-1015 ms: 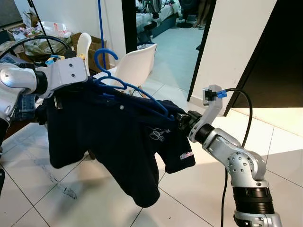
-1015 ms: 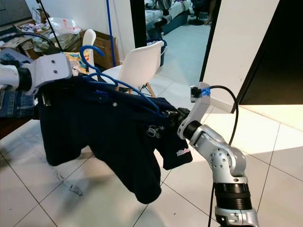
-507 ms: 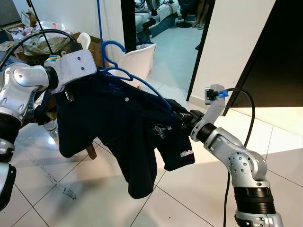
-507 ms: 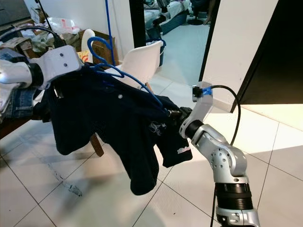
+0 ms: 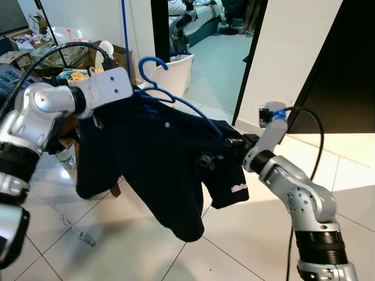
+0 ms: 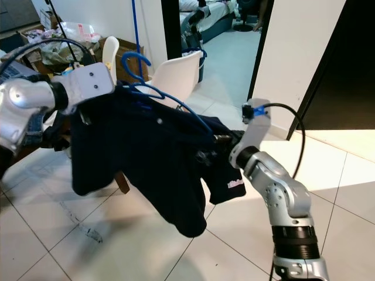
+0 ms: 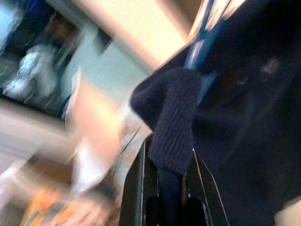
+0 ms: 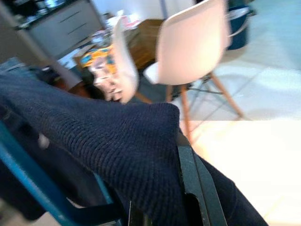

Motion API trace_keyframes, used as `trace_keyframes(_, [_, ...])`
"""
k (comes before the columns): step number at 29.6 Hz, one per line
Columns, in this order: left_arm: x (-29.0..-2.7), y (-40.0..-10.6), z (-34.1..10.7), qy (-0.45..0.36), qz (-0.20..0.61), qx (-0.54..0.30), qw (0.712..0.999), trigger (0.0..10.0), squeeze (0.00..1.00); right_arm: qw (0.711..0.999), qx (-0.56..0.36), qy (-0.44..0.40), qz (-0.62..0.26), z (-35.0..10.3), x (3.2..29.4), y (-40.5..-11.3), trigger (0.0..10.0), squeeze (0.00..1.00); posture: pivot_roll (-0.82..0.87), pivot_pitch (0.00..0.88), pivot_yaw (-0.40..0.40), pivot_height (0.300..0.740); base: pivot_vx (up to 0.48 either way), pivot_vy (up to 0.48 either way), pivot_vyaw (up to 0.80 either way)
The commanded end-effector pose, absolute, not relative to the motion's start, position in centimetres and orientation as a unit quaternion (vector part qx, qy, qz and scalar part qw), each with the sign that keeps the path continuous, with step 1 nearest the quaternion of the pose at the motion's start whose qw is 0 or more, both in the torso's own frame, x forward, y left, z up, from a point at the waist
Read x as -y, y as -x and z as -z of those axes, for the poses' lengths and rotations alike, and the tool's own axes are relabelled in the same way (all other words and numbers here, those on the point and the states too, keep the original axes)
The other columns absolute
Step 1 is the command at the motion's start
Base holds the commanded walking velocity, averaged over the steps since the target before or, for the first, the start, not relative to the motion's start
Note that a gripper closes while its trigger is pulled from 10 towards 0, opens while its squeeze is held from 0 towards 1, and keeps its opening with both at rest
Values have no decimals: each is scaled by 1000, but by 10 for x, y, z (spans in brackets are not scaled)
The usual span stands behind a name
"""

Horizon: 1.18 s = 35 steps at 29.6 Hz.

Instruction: Hang hanger

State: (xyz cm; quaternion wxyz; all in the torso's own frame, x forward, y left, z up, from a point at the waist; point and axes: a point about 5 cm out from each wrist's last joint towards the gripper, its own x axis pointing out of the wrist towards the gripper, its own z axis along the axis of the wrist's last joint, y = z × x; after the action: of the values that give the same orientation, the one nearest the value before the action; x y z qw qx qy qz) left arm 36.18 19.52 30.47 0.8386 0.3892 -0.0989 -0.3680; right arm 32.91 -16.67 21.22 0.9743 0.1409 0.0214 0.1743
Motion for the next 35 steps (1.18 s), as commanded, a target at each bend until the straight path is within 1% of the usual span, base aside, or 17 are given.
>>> trace_keyframes(1, [-191,-355,-319,-369,389,142,832,10000,0,975,-11,-141,-171,-214,168,-328,0,0,27,96,27,740,0,0,0])
trace_keyframes(2, [-186,-348,-319,-358,420,161,818,10000,0,975,-9,-141,-172,-214,169,-328,0,0,27,96,27,740,0,0,0])
trace_keyframes(4, [-186,-348,-319,-358,420,161,818,10000,0,975,-9,-141,-172,-214,169,-328,0,0,27,96,27,740,0,0,0])
trace_keyframes(5, [-184,-340,-319,-341,451,178,805,10000,0,974,-3,-143,-177,-217,171,-327,0,0,25,97,27,740,0,0,0])
trace_keyframes(9, [-189,-331,-318,-339,474,179,793,10000,0,974,0,-129,-184,-218,178,-325,0,0,23,97,25,740,0,0,0])
trace_keyframes(10, [-194,-330,-316,-351,473,168,790,10000,0,976,-1,-119,-181,-218,183,-325,902,0,25,98,23,740,0,0,0])
trace_keyframes(11, [-199,-331,-313,-369,468,153,788,10000,0,979,-2,-114,-171,-217,190,-326,10000,0,24,97,23,740,0,0,0])
trace_keyframes(14, [-204,-332,-310,-388,461,139,786,10000,0,981,1,-114,-160,-218,198,-326,10000,0,24,97,23,740,0,0,0])
trace_keyframes(15, [-208,-331,-308,-396,461,128,784,10000,0,981,10,-116,-153,-220,205,-325,10000,529,26,97,21,740,0,0,0])
trace_keyframes(16, [-212,-330,-306,-407,462,115,779,10000,0,982,19,-116,-148,-222,213,-324,10000,1000,25,97,22,740,0,0,0])
trace_keyframes(19, [-215,-330,-304,-414,464,105,776,10000,0,982,24,-115,-145,-224,218,-324,10000,1000,25,97,22,740,0,0,0])
trace_keyframes(21, [-225,-327,-296,-438,470,72,763,10000,0,983,40,-106,-143,-230,233,-321,10000,1000,26,98,19,740,0,0,0])
trace_keyframes(24, [-233,-325,-291,-450,476,49,754,10000,0,981,52,-108,-151,-235,242,-317,10000,1000,23,97,18,740,0,0,0])
trace_keyframes(27, [-244,-320,-283,-471,490,5,734,10000,0,970,83,-118,-193,-248,254,-306,10000,1000,24,98,16,740,0,0,0])
trace_keyframes(29, [-251,-316,-280,-479,497,-20,724,10000,0,962,92,-93,-240,-255,262,-294,10000,1000,28,99,16,740,0,0,0])
trace_keyframes(32, [-255,-316,-282,-486,493,-28,721,10000,0,959,64,-48,-271,-250,274,-284,10000,1000,30,99,17,740,0,0,0])
trace_keyframes(35, [-258,-318,-288,-500,481,-22,720,10000,0,941,-24,35,-334,-230,280,-265,10000,1000,30,98,18,740,0,0,0])
